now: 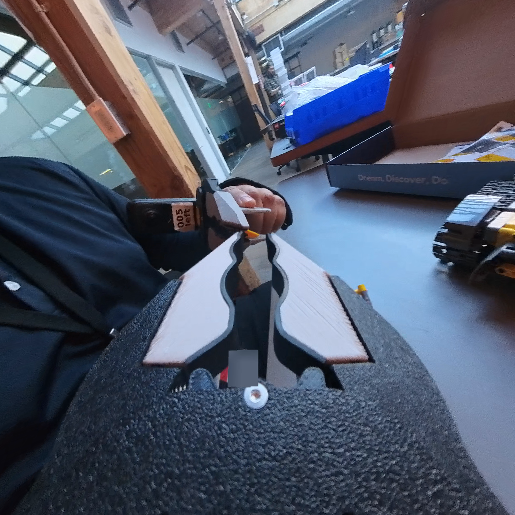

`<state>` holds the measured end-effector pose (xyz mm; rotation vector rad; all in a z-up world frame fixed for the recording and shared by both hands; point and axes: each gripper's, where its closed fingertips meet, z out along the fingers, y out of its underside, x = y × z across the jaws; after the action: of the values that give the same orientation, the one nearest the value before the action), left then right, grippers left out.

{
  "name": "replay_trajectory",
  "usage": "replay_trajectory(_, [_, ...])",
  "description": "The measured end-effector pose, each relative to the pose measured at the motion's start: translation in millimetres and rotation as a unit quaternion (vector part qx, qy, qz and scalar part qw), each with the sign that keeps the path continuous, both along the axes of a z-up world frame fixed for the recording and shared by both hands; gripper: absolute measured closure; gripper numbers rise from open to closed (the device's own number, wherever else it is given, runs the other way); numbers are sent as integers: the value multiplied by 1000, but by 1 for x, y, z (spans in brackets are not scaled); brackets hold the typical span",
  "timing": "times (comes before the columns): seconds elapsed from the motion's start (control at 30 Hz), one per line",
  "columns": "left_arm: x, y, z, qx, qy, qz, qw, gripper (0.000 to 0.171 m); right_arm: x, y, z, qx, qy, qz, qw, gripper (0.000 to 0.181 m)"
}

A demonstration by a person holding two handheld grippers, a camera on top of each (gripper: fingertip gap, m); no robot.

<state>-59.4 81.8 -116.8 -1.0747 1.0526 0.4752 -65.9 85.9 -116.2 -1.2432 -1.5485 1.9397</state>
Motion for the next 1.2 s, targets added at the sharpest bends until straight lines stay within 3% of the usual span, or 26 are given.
replay_trajectory(0.2, [5,-7,8,19,-11,-23,999,167,2,-11,-1,-40,-9,46,998,169])
replay_trajectory(0.37, [8,-14,16,4,-63,-62,996,167,7,-14,9,-113,2,84,990,171])
replay_trajectory(0.83, [14,-20,17,-27,-110,-112,987,167,10,-29,13,-133,9,122,983,179])
replay_trajectory(1.07, [12,-17,12,-59,-123,-107,985,165,10,-22,9,-73,25,89,993,180])
replay_trajectory(1.13, [7,-16,12,-84,-148,-113,979,160,11,-15,6,-34,25,65,997,181])
replay_trajectory(1.2, [0,-15,12,-120,-179,-130,968,166,9,-4,1,1,21,34,999,181])
